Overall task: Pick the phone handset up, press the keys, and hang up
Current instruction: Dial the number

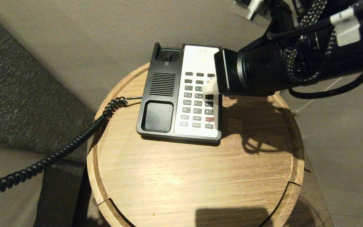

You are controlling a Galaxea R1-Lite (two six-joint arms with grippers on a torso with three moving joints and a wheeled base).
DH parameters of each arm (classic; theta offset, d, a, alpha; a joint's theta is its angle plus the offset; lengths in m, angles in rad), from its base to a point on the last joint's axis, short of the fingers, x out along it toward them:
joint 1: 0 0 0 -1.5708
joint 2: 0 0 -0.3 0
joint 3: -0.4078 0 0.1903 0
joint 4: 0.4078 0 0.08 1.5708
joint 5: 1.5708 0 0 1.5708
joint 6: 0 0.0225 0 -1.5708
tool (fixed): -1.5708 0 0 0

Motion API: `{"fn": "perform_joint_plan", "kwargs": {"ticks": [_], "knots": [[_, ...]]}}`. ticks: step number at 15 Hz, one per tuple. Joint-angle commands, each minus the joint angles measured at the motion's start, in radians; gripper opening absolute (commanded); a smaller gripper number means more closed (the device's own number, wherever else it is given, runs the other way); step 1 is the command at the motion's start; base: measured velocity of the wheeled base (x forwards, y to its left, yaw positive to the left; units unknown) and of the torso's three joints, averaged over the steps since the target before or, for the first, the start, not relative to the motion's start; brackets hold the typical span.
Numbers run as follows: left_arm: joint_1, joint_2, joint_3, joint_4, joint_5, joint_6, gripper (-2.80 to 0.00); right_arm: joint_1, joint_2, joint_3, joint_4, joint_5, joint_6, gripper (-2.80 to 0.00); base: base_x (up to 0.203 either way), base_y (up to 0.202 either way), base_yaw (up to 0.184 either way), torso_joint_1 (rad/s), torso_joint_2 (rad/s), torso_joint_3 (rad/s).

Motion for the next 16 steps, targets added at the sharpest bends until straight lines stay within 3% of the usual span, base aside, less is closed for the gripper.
{"fn": "perform_joint_plan", "kwargs": {"ticks": [1, 16], "knots": [[0.000, 0.000, 0.004, 0.002, 0.002, -0.004, -2.80, 0.003, -0.014, 0.000, 0.004, 0.012, 0.004, -2.80, 0.000, 0.000, 0.000, 0.000, 0.00, 0.000], [0.000, -0.010, 0.015, 0.002, 0.001, -0.004, -2.80, 0.002, 0.015, 0.014, 0.066, -0.005, 0.006, -2.80, 0.000, 0.000, 0.000, 0.000, 0.00, 0.000]]}}
